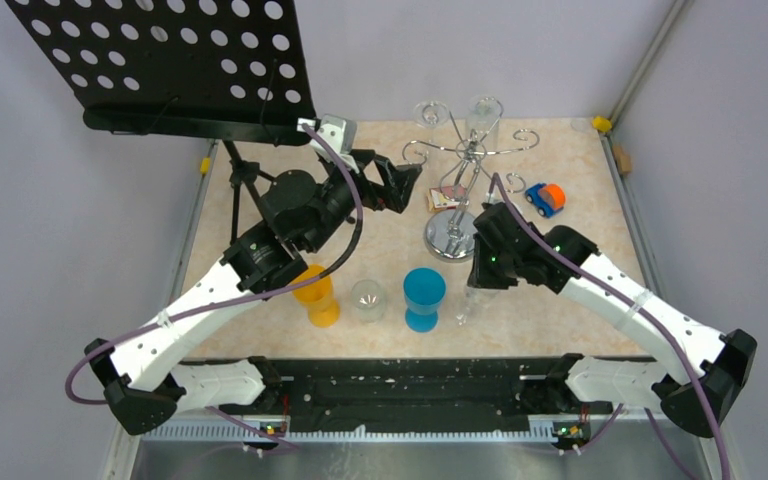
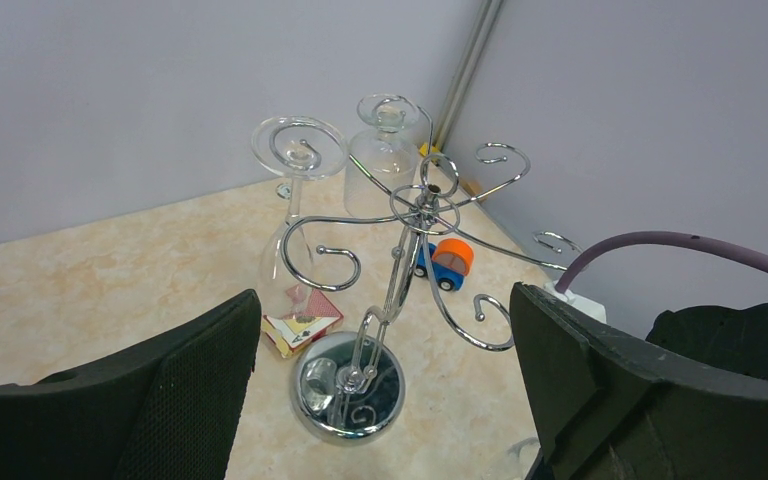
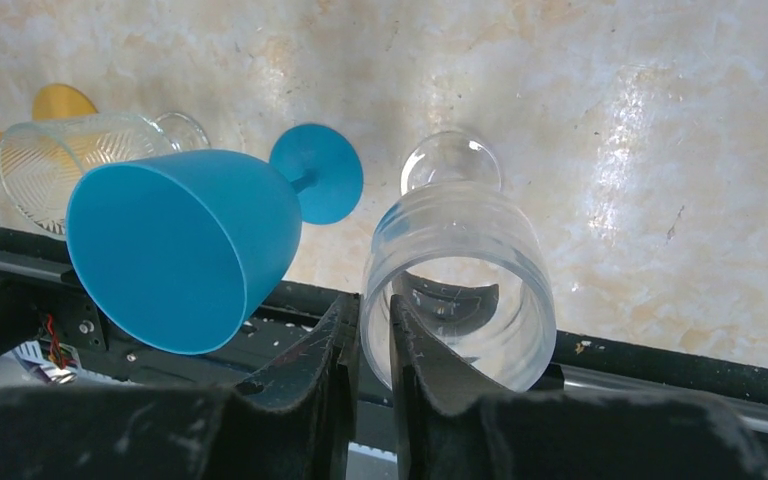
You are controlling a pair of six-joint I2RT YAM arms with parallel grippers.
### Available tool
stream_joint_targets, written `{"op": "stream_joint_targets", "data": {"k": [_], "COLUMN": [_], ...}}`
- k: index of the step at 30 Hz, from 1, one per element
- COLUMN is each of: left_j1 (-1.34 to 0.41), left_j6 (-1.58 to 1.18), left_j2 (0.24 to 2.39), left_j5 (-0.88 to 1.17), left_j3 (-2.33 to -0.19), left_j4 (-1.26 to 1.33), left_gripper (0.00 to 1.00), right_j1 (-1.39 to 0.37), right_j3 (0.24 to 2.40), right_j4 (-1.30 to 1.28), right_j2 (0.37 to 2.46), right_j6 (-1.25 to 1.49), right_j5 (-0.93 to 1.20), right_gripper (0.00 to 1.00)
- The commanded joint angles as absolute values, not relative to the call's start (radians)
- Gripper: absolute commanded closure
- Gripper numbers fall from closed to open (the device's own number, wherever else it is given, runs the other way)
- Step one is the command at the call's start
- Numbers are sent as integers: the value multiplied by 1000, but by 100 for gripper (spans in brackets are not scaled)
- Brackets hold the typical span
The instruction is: Take the wine glass off the wine glass rack
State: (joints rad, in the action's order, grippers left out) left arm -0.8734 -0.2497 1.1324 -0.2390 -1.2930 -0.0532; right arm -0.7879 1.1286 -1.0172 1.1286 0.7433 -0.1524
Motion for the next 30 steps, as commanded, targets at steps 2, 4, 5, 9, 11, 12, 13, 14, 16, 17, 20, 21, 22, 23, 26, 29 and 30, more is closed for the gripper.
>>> {"op": "stream_joint_targets", "data": {"k": [2,4,5,9,11,12,13,14,16,17,20,21,22,23,26,29,30], "left_j1": [-864,-861,-860,-854,-852,-850,-849,-848,-843,-836,-796,-776,-753,-730,-655,-631,-630], "left_j6": [-255,-255,-255,-256,-258,-259,-260,-263,-277,-290,-379,-420,-462,-509,-631,-684,-685], "left_j2": [1104,1102,1100,1093,1090,1089,1089,1089,1090,1093,1118,1131,1147,1164,1221,1271,1287], "left_j5": [-223,-221,-221,-218,-215,-214,-212,-210,-204,-192,-130,-104,-82,-57,19,42,44], "left_j3": [-1279,-1280,-1279,-1277,-1278,-1278,-1279,-1279,-1283,-1291,-1329,-1347,-1370,-1390,-1449,-1497,-1512], "left_j4": [-20,-22,-23,-25,-24,-22,-22,-21,-22,-27,-76,-98,-121,-148,-201,-221,-225], "left_gripper": [4,4,4,4,4,4,4,4,4,4,7,9,11,14,24,30,31], "right_j1": [-801,-801,-801,-801,-801,-801,-801,-802,-802,-802,-801,-801,-801,-802,-802,-801,-800], "right_j3": [1175,1179,1180,1196,1210,1218,1228,1237,1257,1265,1297,1305,1309,1314,1310,1308,1308], "right_j4": [-1017,-1021,-1022,-1019,-1013,-1011,-1009,-1005,-1000,-996,-986,-979,-970,-958,-912,-890,-888], "right_j2": [1135,1141,1144,1142,1132,1129,1125,1121,1113,1107,1085,1077,1067,1054,1005,966,957], "right_j6": [724,716,714,709,707,707,706,706,705,706,706,707,709,715,731,752,757], "right_j5": [-137,-130,-127,-113,-104,-101,-95,-90,-82,-79,-77,-77,-78,-79,-93,-122,-133], "right_gripper": [81,81,81,77,76,75,74,73,72,71,69,69,69,69,69,69,69]}}
